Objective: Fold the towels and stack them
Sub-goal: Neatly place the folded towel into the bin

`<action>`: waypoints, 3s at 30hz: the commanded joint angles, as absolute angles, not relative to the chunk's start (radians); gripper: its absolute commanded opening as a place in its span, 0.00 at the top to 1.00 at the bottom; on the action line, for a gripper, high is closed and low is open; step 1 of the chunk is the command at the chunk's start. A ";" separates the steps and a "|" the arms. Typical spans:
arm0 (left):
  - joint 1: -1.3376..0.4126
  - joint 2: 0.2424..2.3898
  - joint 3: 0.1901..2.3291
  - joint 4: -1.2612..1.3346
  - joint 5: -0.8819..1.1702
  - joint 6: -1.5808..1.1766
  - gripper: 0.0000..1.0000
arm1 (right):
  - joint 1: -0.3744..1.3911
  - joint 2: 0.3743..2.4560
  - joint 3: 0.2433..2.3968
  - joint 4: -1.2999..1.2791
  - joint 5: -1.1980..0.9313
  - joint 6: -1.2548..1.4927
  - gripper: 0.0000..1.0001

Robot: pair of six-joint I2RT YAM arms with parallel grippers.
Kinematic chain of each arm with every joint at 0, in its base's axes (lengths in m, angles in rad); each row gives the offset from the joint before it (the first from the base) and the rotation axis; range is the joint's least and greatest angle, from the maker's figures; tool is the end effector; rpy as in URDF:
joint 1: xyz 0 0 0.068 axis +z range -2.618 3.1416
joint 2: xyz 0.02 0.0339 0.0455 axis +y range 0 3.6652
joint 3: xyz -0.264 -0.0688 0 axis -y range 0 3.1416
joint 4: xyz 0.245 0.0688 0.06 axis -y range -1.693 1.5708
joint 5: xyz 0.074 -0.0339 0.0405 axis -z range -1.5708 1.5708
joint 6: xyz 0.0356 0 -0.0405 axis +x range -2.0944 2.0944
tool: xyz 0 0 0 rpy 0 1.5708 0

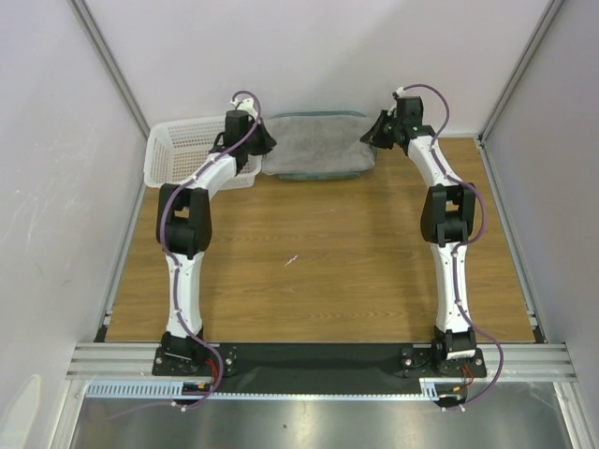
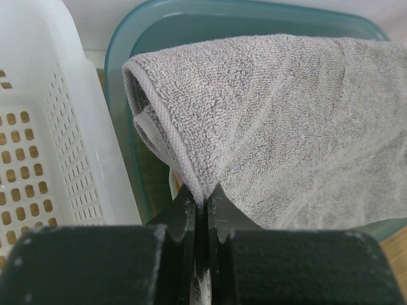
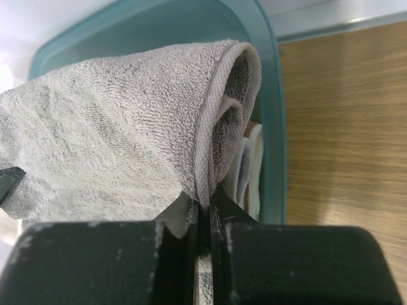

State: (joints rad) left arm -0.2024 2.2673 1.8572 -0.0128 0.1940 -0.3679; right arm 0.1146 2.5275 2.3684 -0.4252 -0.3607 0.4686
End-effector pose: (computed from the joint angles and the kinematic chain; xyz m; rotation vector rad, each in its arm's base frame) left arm 0.5250 -0.1147 0.2286 -0.0404 2.0287 -0.5574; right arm 0.5715 0.0784 0.2269 0.1744 2.1949 0.7213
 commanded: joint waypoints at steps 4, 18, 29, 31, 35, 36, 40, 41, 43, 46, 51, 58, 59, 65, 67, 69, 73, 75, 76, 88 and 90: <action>-0.179 2.324 1.962 0.008 0.149 -0.371 0.82 | 0.107 2.551 2.442 -0.390 -0.314 0.420 0.80; -0.175 2.160 2.140 -0.070 0.183 -0.273 0.00 | 0.100 2.367 2.487 -0.273 -0.377 0.394 0.00; -0.167 1.685 1.798 -0.166 0.156 -0.204 0.00 | 0.072 2.007 2.245 -0.451 -0.403 0.339 0.00; -0.160 1.610 1.683 -0.160 0.149 -0.212 0.00 | 0.072 1.923 2.137 -0.443 -0.341 0.307 0.00; -0.134 1.433 1.487 -0.169 0.124 -0.238 0.00 | 0.069 1.691 1.795 -0.303 -0.247 0.322 0.00; -0.129 1.354 1.445 -0.170 0.120 -0.236 0.00 | 0.066 1.595 1.657 -0.240 -0.244 0.327 0.00; -0.120 1.146 1.194 -0.170 0.059 -0.222 0.00 | 0.067 1.365 1.342 -0.108 -0.248 0.347 0.00; -0.120 1.106 1.149 -0.170 0.048 -0.222 0.00 | 0.069 1.324 1.289 -0.080 -0.245 0.350 0.00; -0.120 0.986 1.026 -0.169 0.046 -0.212 0.00 | 0.069 1.213 1.132 -0.063 -0.238 0.357 0.00; -0.120 0.849 0.895 -0.189 0.067 -0.207 0.00 | 0.071 1.112 1.002 -0.080 -0.232 0.367 0.00; -0.120 0.677 0.741 -0.267 0.022 -0.274 0.00 | 0.075 0.864 0.743 -0.078 -0.222 0.373 0.00; -0.120 0.511 0.503 -0.261 -0.107 -0.382 0.00 | 0.075 0.641 0.485 -0.092 -0.152 0.452 0.00; -0.120 0.494 0.493 -0.270 -0.110 -0.385 0.00 | 0.074 0.623 0.465 -0.098 -0.162 0.459 0.00; -0.120 0.405 0.410 -0.276 -0.026 -0.330 0.00 | 0.075 0.482 0.361 -0.164 -0.137 0.486 0.00; -0.121 0.384 0.402 -0.265 -0.043 -0.344 0.00 | 0.077 0.418 0.330 -0.181 -0.141 0.483 0.00; -0.121 0.373 0.394 -0.252 -0.044 -0.347 0.00 | 0.075 0.382 0.315 -0.190 -0.124 0.500 0.00; -0.121 0.362 0.354 -0.236 -0.031 -0.365 0.00 | 0.075 0.348 0.299 -0.207 -0.101 0.512 0.00; -0.121 0.365 0.353 -0.226 -0.015 -0.353 0.00 | 0.074 0.351 0.296 -0.216 -0.097 0.517 0.00; -0.121 0.365 0.348 -0.224 -0.014 -0.353 0.00 | 0.075 0.353 0.296 -0.219 -0.095 0.517 0.00; -0.123 0.385 0.341 -0.203 0.041 -0.330 0.00 | 0.075 0.321 0.314 -0.258 -0.097 0.489 0.00; -0.123 0.387 0.339 -0.201 0.048 -0.330 0.00 | 0.075 0.321 0.310 -0.256 -0.083 0.502 0.00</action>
